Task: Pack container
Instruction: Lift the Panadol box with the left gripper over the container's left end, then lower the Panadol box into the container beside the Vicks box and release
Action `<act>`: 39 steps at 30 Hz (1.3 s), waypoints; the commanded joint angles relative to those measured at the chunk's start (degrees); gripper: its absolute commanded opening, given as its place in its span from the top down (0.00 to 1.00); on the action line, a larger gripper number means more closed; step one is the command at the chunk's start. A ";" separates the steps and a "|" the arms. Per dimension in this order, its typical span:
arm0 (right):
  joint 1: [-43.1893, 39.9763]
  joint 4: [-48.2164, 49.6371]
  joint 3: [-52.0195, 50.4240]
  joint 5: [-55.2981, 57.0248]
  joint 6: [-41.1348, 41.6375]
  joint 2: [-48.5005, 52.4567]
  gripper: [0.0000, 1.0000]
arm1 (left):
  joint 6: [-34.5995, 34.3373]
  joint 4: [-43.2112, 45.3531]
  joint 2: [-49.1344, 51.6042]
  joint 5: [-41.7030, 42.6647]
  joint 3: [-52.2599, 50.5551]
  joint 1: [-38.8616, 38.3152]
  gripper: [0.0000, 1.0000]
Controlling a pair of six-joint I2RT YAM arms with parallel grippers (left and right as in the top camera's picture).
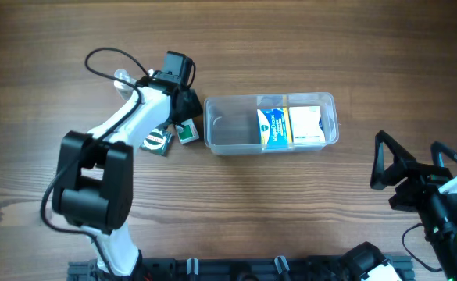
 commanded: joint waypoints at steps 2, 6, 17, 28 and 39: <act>-0.24 0.04 0.15 0.96 -0.81 0.11 0.00 | 2.25 0.33 1.97 2.51 0.35 0.17 0.33; -0.24 0.04 0.15 0.96 -0.81 0.11 0.00 | 2.29 0.42 1.95 2.56 0.35 0.70 0.57; -0.24 0.04 0.15 0.96 -0.81 0.11 0.00 | 11.65 -6.67 -9.09 2.78 4.98 3.21 0.66; -0.24 0.04 0.15 0.96 -0.81 0.11 0.00 | 30.32 -5.73 -23.45 7.67 8.61 -8.70 0.61; -0.24 0.04 0.15 0.96 -0.83 0.11 0.00 | 51.12 -7.10 -15.26 5.53 8.55 -17.09 0.53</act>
